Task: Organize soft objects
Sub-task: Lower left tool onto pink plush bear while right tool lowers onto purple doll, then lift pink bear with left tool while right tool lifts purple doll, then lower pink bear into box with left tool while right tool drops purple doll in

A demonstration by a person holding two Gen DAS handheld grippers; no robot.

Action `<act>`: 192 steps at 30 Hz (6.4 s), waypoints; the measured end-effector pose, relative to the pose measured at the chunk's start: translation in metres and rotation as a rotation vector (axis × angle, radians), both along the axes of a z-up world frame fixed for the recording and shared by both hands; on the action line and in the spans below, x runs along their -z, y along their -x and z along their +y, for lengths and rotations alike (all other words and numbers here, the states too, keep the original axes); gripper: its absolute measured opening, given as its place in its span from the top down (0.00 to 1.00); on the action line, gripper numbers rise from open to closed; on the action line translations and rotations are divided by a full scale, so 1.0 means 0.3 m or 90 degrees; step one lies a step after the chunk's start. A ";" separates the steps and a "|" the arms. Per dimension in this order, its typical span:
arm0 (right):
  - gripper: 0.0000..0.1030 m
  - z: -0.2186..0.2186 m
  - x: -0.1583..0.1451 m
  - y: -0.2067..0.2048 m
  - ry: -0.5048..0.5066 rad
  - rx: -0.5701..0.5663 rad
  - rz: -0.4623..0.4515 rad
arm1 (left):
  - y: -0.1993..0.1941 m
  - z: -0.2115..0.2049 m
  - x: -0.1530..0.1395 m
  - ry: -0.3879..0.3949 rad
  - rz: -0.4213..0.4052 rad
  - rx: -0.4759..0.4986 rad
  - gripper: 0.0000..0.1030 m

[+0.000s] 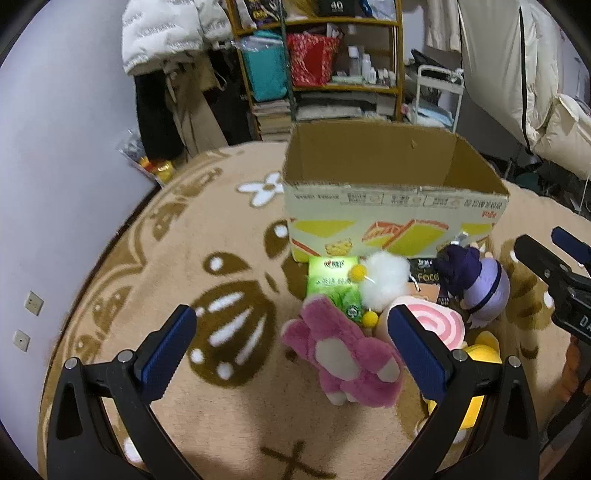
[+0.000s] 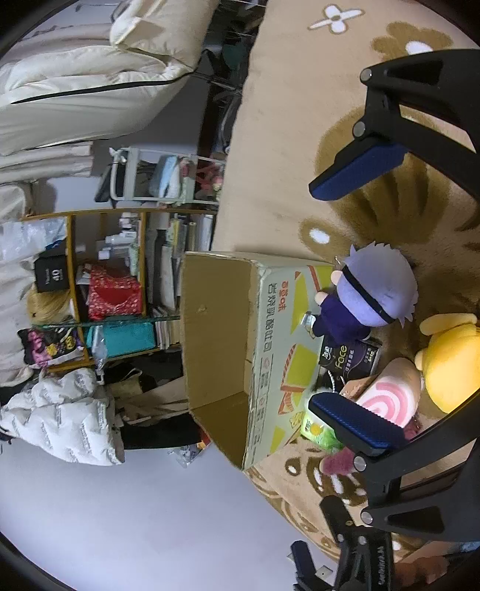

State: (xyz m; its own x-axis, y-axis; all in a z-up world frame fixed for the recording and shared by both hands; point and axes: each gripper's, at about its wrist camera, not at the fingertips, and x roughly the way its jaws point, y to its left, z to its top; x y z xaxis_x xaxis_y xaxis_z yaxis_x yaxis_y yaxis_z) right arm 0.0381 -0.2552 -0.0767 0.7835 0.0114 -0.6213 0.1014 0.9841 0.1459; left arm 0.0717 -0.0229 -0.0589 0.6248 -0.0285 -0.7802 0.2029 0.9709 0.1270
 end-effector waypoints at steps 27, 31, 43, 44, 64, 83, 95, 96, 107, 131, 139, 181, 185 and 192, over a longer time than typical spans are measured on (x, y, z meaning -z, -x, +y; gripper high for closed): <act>0.00 -0.048 0.231 -0.173 -0.059 0.012 0.149 | -0.164 0.004 0.221 0.031 0.160 -0.046 0.01; 0.00 -0.045 0.248 -0.177 -0.064 0.008 0.164 | -0.168 -0.005 0.239 0.025 0.171 -0.055 0.01; 0.00 0.001 0.289 -0.184 -0.046 -0.029 0.195 | -0.190 0.046 0.299 0.166 0.266 -0.080 0.15; 0.04 0.002 0.290 -0.183 -0.048 -0.032 0.197 | -0.193 0.051 0.303 0.180 0.273 -0.082 0.19; 0.35 -0.023 0.281 -0.149 -0.045 -0.017 0.215 | -0.129 0.003 0.231 0.151 0.196 -0.035 0.53; 0.35 -0.053 0.195 -0.060 -0.059 0.005 0.175 | -0.003 0.029 0.080 0.083 0.053 -0.053 0.55; 0.35 -0.029 0.011 0.046 -0.057 0.001 0.048 | 0.098 0.057 -0.075 0.083 -0.102 -0.063 0.55; 0.35 -0.029 0.001 0.053 -0.055 0.001 0.039 | 0.109 0.055 -0.090 0.079 -0.120 -0.060 0.55; 0.35 -0.020 -0.116 0.094 -0.044 -0.015 -0.049 | 0.161 0.024 -0.225 0.060 -0.253 -0.026 0.55; 0.35 -0.017 -0.199 -0.008 -0.039 -0.038 -0.154 | -0.034 -0.019 -0.344 0.074 -0.332 -0.010 0.55; 0.35 -0.028 -0.196 -0.068 -0.025 -0.038 -0.149 | -0.108 -0.047 -0.351 0.112 -0.351 0.006 0.55; 0.35 -0.052 -0.048 -0.285 -0.026 -0.082 -0.121 | -0.322 -0.173 -0.124 0.122 -0.227 0.050 0.52; 0.35 -0.037 -0.024 -0.298 -0.020 -0.089 -0.102 | -0.342 -0.169 -0.090 0.113 -0.195 0.037 0.50; 0.32 -0.056 -0.030 -0.275 -0.040 -0.082 -0.096 | -0.339 -0.165 -0.061 0.079 -0.170 0.023 0.40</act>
